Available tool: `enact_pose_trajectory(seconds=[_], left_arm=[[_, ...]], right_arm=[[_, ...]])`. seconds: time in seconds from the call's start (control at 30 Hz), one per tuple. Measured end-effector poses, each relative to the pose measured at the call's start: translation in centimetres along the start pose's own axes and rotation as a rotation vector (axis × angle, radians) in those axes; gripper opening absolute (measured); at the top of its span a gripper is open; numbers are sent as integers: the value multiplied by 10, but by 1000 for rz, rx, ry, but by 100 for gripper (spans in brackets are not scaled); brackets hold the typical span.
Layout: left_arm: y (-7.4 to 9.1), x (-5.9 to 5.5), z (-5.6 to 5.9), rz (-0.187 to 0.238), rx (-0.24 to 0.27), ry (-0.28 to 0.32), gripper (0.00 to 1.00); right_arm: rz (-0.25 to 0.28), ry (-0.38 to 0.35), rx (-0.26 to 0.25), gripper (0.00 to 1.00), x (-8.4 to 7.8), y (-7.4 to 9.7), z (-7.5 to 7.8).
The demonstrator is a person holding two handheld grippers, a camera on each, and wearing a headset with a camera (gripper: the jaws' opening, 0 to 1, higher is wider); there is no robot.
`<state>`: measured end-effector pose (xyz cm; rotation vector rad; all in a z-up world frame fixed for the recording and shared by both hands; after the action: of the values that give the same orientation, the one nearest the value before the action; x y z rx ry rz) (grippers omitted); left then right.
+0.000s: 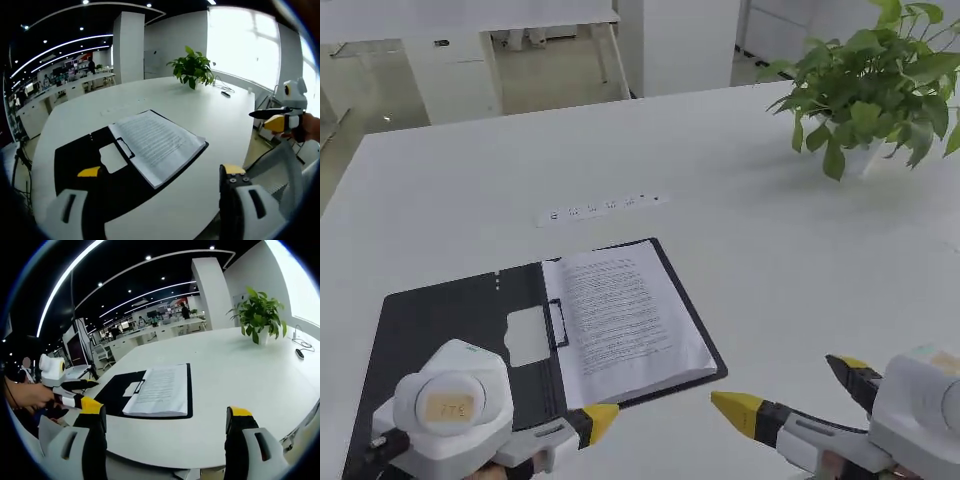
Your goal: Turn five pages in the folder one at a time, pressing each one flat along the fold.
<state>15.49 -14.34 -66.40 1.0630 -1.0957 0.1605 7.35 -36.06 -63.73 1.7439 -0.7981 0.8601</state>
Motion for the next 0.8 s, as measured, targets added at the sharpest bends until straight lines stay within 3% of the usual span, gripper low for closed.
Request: enact_pose_trajectory(seconds=[0.43,0.53,0.8], left_arm=[[-50,12,13,-28,-62,-93,93],[-66,11,16,-78,-66,-121,92],[-99,26,31,-39,-101,-144,89]], right_arm=[[19,-1,-28,100,-1,-1,-2],[23,0,-35,100,-2,0,-2],[21,-5,-52,100,-6,1,0]])
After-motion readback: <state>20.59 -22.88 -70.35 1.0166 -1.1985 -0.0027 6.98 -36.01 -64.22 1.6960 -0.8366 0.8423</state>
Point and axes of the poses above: the centre of the closed fingertips' face, and the gripper's own axes: y roughly backward along the fingers, z roughly to its right, x roughly out of its top, the point moved 2 cm from there along y, roughly backward along the fingers, and after that the axes turned 7 degrees about -z, right-handed, at the moved point
